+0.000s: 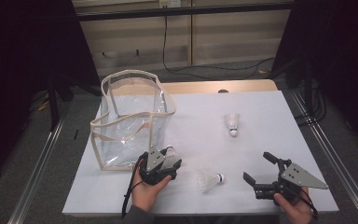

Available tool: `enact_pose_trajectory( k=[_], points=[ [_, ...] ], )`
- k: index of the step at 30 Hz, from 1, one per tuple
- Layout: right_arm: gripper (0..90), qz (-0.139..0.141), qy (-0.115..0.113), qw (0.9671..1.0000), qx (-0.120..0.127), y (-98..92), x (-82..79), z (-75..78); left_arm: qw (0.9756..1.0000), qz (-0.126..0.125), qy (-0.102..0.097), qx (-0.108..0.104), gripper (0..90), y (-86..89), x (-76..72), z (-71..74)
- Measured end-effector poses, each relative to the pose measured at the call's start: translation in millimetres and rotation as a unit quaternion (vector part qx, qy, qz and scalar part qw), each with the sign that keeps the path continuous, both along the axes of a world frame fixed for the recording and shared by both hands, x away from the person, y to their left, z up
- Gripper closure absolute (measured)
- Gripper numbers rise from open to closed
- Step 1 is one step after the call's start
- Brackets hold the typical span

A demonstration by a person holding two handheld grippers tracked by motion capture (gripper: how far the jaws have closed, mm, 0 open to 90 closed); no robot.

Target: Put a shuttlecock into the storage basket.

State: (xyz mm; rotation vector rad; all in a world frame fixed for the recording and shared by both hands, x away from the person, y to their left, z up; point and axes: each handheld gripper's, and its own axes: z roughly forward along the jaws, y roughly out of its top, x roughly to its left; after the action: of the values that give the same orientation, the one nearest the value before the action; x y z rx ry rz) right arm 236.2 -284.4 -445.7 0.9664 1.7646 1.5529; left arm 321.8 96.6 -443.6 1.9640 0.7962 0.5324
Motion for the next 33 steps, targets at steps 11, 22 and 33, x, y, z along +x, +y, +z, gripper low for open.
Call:
enact_pose_trajectory(
  k=[11, 22, 33],
  points=[
    [0.0, -0.002, 0.002, 1.0, 0.002, -0.4, -0.4, 0.3, 0.9991, 0.008, -0.017, 0.039, 48.9, -6.7, 2.5, -0.1],
    [0.0, 0.0, 0.001, 1.0, -0.003, 0.9, 0.1, 0.1, 0.9974, 0.014, -0.028, 0.064, 66.2, -12.1, 3.9, -0.7],
    [0.0, -0.001, 0.002, 1.0, 0.003, 0.4, -0.5, 0.3, 0.9982, -0.002, -0.03, 0.051, 85.1, -14.3, 4.5, 5.2]
  ],
)
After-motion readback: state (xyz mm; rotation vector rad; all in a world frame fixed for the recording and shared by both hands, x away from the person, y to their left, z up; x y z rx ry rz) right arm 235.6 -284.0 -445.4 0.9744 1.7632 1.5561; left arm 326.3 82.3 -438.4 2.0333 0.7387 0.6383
